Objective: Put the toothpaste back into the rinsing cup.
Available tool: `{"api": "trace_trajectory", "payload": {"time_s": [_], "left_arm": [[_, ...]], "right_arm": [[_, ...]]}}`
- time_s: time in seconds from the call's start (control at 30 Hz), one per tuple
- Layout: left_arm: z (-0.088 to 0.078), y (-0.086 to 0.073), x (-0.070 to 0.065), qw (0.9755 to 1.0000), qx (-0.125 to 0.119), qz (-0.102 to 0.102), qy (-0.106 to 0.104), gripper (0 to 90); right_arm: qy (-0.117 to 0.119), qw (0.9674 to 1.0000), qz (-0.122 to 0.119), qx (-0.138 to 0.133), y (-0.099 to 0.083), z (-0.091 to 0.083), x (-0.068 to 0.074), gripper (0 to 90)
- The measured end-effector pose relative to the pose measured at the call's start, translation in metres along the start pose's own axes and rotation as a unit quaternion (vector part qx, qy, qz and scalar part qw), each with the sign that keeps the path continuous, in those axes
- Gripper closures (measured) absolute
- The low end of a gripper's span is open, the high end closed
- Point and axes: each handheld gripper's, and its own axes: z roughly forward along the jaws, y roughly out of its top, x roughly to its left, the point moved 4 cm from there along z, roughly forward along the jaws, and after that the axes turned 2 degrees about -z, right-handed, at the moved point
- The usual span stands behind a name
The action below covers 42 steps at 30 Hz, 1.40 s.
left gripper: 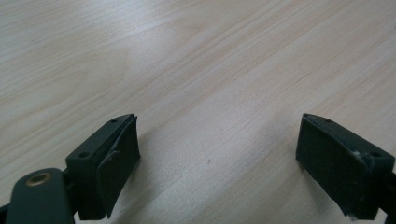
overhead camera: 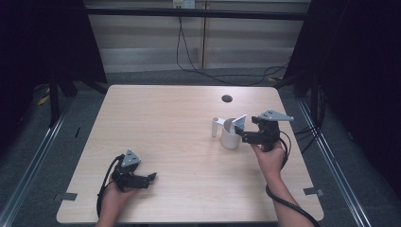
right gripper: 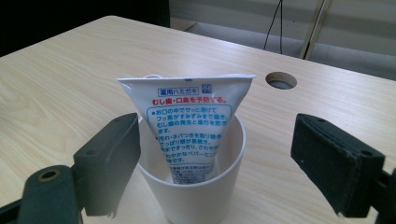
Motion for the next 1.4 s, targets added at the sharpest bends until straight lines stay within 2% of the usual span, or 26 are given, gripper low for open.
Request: {"api": "trace_trajectory", "payload": {"time_s": [0.8, 1.4], "left_arm": [[0.000, 0.000, 0.000, 1.0000, 0.000, 0.000, 0.000, 13.1], [0.000, 0.000, 0.000, 1.0000, 0.000, 0.000, 0.000, 13.0]], "right_arm": [[0.019, 0.9996, -0.009, 0.016, -0.015, -0.019, -0.009, 13.6], [0.025, 0.9988, -0.029, 0.029, -0.026, -0.030, -0.005, 14.0]]}}
